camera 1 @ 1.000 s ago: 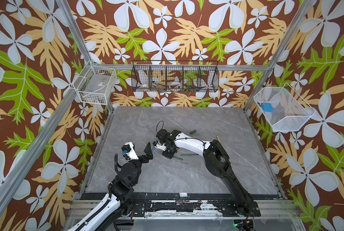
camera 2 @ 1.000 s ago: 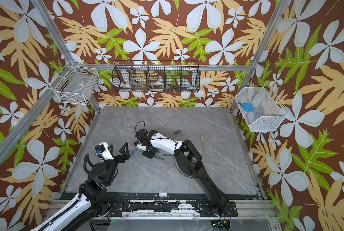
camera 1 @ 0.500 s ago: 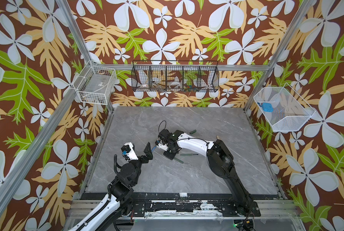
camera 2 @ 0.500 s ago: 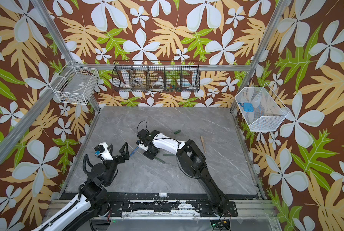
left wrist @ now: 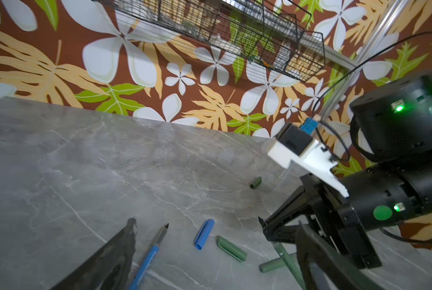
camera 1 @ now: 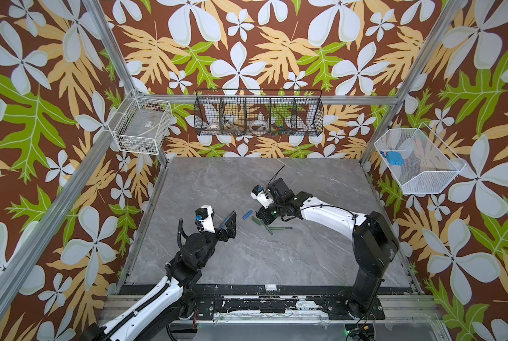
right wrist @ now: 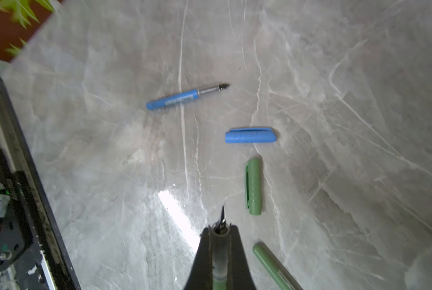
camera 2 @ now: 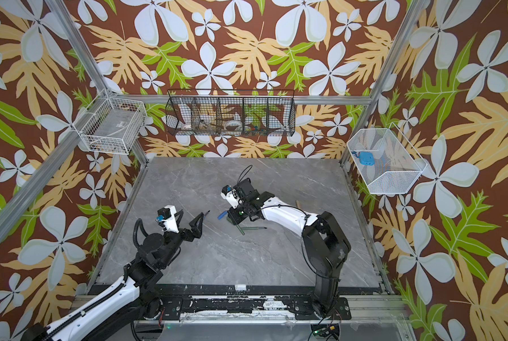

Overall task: Insert the pens into the pen caps
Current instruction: 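Lift the green pen and carry it toward the left gripper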

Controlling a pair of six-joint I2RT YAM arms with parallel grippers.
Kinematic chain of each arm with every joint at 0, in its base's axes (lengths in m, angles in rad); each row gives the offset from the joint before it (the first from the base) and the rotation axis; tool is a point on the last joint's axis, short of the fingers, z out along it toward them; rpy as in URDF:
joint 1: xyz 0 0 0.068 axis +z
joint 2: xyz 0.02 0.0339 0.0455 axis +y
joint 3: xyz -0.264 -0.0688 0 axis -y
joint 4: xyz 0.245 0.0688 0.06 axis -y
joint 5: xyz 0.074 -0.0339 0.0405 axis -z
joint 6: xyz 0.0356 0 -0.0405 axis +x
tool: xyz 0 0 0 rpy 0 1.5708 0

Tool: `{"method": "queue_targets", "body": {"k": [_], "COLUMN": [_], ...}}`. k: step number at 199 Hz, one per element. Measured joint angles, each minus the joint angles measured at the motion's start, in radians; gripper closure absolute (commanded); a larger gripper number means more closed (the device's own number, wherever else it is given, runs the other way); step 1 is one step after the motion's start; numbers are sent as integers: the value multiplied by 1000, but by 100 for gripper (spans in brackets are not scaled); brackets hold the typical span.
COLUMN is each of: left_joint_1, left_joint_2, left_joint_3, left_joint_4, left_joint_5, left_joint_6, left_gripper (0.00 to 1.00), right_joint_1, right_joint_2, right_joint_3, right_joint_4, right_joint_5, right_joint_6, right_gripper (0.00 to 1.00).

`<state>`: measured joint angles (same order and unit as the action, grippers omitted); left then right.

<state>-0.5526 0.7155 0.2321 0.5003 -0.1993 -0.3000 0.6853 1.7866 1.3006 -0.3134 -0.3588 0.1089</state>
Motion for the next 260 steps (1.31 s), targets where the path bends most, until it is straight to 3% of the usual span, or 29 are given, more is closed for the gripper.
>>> {"method": "queue_targets", "body": {"k": [87,104,140,202,238,260], "left_joint_1": [0,0,0,0,0,0], "left_joint_2": [245,295,361,477,494,509], "left_joint_3": [71,89,90,127,135,139], "left_joint_4": [121,140,208,283,299,305], "left_joint_5": [445,507,647,817,846,863], "left_joint_6": [6,-13,-35,-90,-103,-113], "left_gripper": [0,5,1,2,8,16], "right_joint_1": [-122,-134,-132,-129,-98,-75], "right_joint_2": [-288,-314,-353,-365,-375,-375], "right_joint_3": [-420,-454,-489,-529,-526,-513], "right_joint_4": [646,716,812,883,882,864], "right_joint_5": [-194,-206,-244,-299,-320,-325], "right_joint_6": [317,362,411,451,428,396], "right_gripper": [100,100,99,99,99,99]}}
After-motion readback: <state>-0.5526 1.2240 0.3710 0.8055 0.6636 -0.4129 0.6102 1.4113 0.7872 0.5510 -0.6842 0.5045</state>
